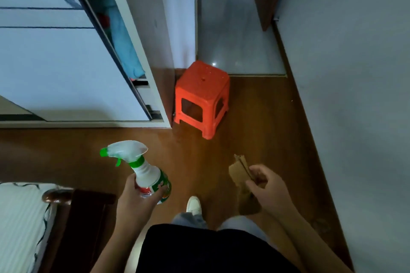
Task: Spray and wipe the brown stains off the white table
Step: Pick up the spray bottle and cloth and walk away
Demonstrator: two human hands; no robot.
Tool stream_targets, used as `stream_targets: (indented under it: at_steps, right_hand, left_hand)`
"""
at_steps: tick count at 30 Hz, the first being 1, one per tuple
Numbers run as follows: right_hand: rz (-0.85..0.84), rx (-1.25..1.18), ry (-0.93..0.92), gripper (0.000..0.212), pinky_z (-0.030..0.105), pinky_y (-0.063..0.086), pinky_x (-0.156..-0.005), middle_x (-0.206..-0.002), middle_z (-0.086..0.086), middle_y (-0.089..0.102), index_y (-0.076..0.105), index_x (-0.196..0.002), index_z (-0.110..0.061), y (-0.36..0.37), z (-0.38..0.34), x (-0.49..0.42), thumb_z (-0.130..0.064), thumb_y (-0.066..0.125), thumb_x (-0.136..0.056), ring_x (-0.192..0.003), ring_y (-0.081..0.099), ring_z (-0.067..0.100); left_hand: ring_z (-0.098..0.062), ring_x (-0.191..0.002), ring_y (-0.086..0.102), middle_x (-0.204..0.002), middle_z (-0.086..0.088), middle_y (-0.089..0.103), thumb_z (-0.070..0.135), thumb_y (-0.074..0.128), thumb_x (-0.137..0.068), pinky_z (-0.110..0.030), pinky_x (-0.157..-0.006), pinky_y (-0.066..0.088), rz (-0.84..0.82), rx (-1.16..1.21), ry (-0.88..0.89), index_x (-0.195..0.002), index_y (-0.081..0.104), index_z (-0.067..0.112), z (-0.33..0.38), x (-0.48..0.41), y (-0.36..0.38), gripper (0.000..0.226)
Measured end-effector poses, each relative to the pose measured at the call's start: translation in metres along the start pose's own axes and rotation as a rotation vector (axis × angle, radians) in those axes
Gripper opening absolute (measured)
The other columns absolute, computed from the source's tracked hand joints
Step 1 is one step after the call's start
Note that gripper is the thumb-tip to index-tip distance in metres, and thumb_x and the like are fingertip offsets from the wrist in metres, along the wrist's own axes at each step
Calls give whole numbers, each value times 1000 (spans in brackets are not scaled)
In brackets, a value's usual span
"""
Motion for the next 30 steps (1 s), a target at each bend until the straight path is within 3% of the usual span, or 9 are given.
stream_targets:
  at_steps: [4,9,12,15,20,25,30]
  right_hand:
    - [92,5,92,28,6,42,-66,-101,-25,59,50,-103,-46,-32,1,-35,-31,70,-91,-89,58,-8]
    - [171,27,140,29,11,46,-74,-104,-21,60,52,-113,-36,-63,4,-94,-31,70,-91,-91,60,-1]
    - [147,24,153,29,23,54,-82,-105,-15,63,56,-115,-31,-76,0,-149,-29,70,-91,-93,63,5]
    - [95,13,125,30,21,52,-78,-105,-17,62,55,-116,-32,-87,-21,-214,-28,70,-90,-91,63,4]
    - [-27,73,-21,28,12,48,-65,-104,-17,61,53,-114,-34,-99,-83,-320,-27,69,-91,-85,64,0]
    - [-82,129,-153,33,20,49,-82,-112,-7,63,61,-121,-20,-97,-145,-407,-22,71,-90,-101,61,7]
    - [-100,133,-148,36,25,52,-86,-114,-4,64,61,-125,-16,-80,-185,-472,-22,71,-90,-102,62,10]
  left_hand:
    - [-4,-88,67,-99,14,68,33,91,-69,-18,-68,47,-140,-5,77,-121,54,25,60,-66,29,64]
    - [-5,-88,66,-100,15,67,33,93,-66,-17,-69,47,-184,-44,106,-120,56,24,113,-139,63,66]
    - [-13,-98,67,-110,9,68,36,92,-65,-31,-83,56,-202,-62,66,-127,54,22,135,-180,81,74]
    - [-18,-101,66,-110,6,66,39,92,-63,-34,-84,55,-149,-60,14,-126,53,23,152,-213,86,76]
    - [-6,-90,67,-100,12,69,61,85,-51,-26,-72,52,13,-19,-67,-115,53,34,173,-256,74,76]
    - [-5,-90,67,-99,16,68,55,89,-53,-26,-71,52,116,11,-143,-115,52,36,183,-298,56,74]
    - [-11,-92,68,-103,12,68,67,83,-47,-37,-80,57,107,8,-188,-118,51,32,188,-354,48,85]
Point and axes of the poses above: each hand's wrist, its own x-axis away from the middle knuckle, its own y-axis out of the palm, z = x × y, the point moved 5 cm from there along -x, towards the middle knuckle
